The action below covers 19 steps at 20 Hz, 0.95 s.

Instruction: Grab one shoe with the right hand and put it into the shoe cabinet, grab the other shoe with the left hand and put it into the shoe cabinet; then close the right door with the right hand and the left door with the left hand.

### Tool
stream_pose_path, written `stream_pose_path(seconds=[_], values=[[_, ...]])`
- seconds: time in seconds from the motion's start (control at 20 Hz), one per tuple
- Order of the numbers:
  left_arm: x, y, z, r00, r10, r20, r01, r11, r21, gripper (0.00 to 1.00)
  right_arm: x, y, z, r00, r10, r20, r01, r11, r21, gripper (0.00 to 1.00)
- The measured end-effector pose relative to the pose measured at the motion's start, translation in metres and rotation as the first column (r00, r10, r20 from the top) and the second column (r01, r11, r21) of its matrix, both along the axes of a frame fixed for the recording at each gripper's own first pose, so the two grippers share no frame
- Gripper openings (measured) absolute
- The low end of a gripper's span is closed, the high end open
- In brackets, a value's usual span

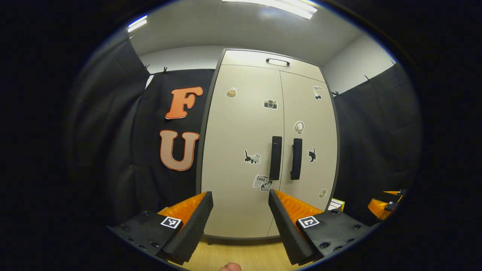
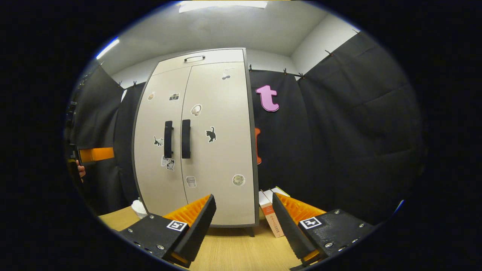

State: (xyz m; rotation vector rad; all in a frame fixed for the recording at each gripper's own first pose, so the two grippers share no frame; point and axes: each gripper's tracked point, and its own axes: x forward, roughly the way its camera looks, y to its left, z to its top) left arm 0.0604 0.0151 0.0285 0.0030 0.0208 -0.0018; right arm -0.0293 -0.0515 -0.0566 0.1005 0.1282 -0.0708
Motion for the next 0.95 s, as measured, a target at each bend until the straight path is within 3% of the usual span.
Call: stream_pose_path(seconds=[0.35,0.7,0.95], values=[[-0.026,0.004,-0.045,0.998,0.064,-0.03,-0.064,0.998,0.01,0.96,0.005,0.011,0.0,1.0,0.025,0.001,-0.025,1.0,-0.012,0.93],[-0.03,0.019,-0.046,0.992,0.124,-0.003,-0.124,0.991,0.043,0.96,0.006,0.019,-0.003,1.0,0.031,0.004,-0.031,0.999,0.019,0.93],[-0.025,0.012,-0.044,0.995,0.098,0.003,-0.098,0.994,0.038,0.96,0.007,0.019,-0.009,0.999,0.029,-0.015,-0.029,0.999,0.019,0.93]])
